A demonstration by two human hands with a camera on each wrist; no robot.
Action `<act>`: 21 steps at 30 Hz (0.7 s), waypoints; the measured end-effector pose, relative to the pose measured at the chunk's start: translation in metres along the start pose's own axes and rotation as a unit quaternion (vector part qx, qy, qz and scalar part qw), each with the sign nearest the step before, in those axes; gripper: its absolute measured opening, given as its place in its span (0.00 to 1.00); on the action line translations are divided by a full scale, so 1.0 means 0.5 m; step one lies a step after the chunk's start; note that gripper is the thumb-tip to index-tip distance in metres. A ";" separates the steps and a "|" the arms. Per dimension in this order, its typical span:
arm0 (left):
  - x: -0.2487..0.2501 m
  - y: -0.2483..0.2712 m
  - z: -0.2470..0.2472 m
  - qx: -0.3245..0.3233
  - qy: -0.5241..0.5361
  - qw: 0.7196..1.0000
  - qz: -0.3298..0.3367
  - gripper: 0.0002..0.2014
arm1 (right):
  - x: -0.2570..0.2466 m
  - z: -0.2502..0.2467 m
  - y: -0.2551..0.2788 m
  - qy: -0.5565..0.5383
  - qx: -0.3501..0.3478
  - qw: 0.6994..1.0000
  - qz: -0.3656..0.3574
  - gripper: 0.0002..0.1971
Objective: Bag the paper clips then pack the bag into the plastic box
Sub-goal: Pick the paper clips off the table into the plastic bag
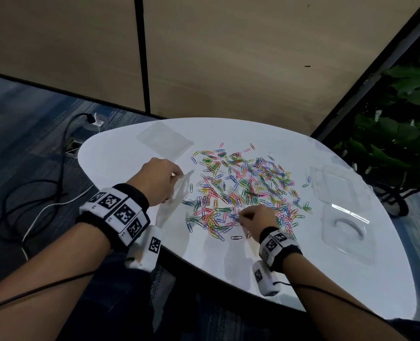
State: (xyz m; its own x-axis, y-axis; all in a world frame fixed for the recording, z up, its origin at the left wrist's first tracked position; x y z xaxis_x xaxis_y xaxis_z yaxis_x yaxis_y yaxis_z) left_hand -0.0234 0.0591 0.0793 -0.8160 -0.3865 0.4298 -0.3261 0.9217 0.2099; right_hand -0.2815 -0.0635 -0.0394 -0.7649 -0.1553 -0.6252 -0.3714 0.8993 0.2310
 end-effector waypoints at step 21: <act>0.016 0.003 0.008 0.020 0.028 0.999 0.016 0.14 | -0.306 0.045 0.021 -0.403 -0.123 0.906 -0.026 0.03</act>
State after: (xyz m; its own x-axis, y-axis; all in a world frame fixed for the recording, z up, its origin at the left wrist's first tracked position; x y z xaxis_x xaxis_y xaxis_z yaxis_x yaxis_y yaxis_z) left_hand -0.0324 0.0574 0.0794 -0.7985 -0.3566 0.4851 -0.3194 0.9339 0.1607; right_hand -0.1568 -0.0210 0.0419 -0.1464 0.2435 -0.9588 -0.5786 0.7651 0.2827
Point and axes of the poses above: each hand's wrist, its own y-axis away from the middle knuckle, its own z-axis out of the palm, x = y × z, the point moved 1 cm from there along -y, towards the middle knuckle, and after that the axes turned 11 degrees about -y, right-handed, at the moved point
